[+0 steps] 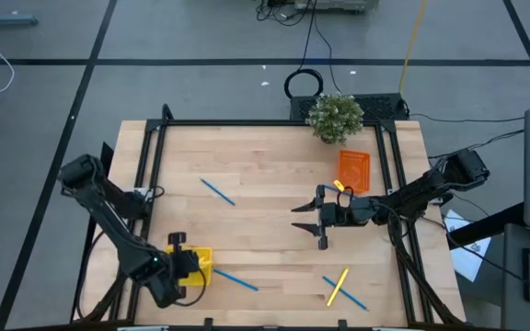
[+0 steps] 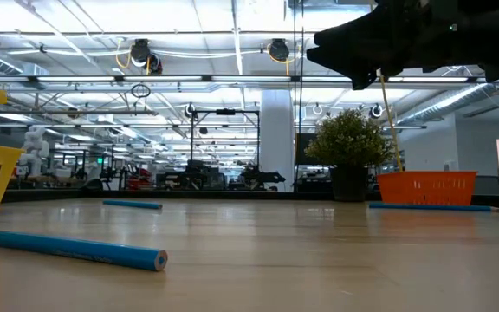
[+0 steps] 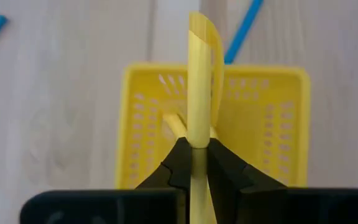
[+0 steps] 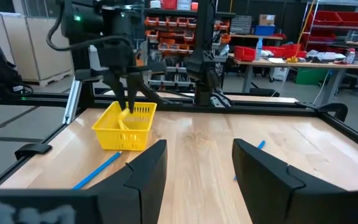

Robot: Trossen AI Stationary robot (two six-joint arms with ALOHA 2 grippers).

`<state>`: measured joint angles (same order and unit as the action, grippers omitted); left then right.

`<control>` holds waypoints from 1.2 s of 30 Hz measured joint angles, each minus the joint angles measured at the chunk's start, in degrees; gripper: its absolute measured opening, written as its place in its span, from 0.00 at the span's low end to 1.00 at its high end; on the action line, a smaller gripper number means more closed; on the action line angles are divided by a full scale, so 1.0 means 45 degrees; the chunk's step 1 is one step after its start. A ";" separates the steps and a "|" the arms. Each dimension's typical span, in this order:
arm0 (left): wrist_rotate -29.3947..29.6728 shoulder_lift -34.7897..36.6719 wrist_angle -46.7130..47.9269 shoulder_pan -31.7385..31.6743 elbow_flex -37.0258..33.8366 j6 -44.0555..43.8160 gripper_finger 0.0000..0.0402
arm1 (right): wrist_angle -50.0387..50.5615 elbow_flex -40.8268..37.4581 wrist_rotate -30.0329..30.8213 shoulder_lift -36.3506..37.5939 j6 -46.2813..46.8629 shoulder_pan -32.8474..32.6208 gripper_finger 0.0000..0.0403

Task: Sort pens & pencils
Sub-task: Put the left yellow ballpen into the yellow bin, then put the yellow ballpen into the yellow bin

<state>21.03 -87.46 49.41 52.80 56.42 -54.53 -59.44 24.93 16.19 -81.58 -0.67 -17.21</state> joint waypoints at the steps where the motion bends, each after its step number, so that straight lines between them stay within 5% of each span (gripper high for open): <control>1: -0.0260 -0.0020 -0.0004 -0.0029 0.0000 0.0041 0.08 | 0.0005 0.0000 0.0000 0.0000 0.0000 0.0000 0.42; 9: -0.2489 -0.0015 0.0012 -0.0083 0.0000 -0.0577 0.11 | 0.0048 0.0000 0.0000 0.0000 0.0000 0.0000 0.42; 19: -0.2739 0.0024 0.0047 -0.0618 0.0008 -0.0992 0.35 | 0.0048 0.0005 0.0000 0.0000 0.0000 0.0000 0.42; 24: -0.3534 0.0372 0.0098 -0.1577 0.0261 0.0460 0.45 | 0.0048 0.0005 0.0000 0.0000 -0.0019 0.0000 0.42; 26: -0.2850 0.0715 0.0059 -0.2072 0.0481 0.1649 0.47 | 0.0048 0.0005 0.0000 0.0000 -0.0022 0.0000 0.42; 32: 0.2099 0.2522 -0.1482 -0.3395 0.0665 0.6650 0.47 | 0.0405 0.0005 0.0000 0.0000 -0.0005 0.0000 0.42; 36: 0.3101 0.3887 -0.4432 -0.4650 -0.0012 0.9903 0.47 | 0.0764 0.0005 0.0000 -0.0005 -0.0031 0.0000 0.42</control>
<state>34.98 -69.97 29.46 31.87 56.37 -9.97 -56.00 24.95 16.19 -81.60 -0.81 -17.21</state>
